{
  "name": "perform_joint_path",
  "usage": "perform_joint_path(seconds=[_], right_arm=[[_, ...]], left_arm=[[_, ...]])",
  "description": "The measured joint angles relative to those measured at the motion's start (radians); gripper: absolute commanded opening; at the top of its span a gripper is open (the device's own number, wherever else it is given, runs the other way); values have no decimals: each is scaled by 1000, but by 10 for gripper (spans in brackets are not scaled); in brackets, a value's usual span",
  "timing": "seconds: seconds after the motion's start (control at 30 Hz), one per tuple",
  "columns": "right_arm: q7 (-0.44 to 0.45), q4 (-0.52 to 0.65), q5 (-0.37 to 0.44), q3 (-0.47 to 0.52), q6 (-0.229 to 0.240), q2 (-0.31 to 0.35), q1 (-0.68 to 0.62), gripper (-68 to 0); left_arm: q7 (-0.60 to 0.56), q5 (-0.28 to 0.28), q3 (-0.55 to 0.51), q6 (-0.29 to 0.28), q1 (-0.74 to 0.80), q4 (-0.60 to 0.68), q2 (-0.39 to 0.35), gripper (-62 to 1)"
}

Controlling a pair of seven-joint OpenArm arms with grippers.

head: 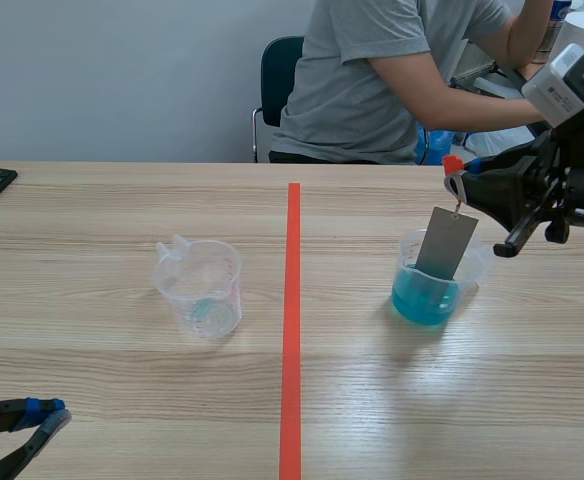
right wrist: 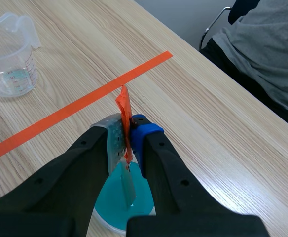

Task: Do the redox reaction experiment.
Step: 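Hold the plate still in the solution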

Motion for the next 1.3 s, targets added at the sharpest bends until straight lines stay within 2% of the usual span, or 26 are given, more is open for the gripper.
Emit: perform_joint_path(seconds=[0.8, 0.87, 1.3], right_arm=[[-12, 10, 10, 0, 0, 12, 0, -669], [-40, 26, 35, -3, 1, 35, -1, -669], [-140, 201, 336, -1, 1, 222, -6, -669]], left_arm=[[0, 0, 0, 0, 0, 0, 0, -577], [0, 0, 0, 0, 0, 0, 0, -577], [3, 0, 0, 0, -3, 0, 0, -577]])
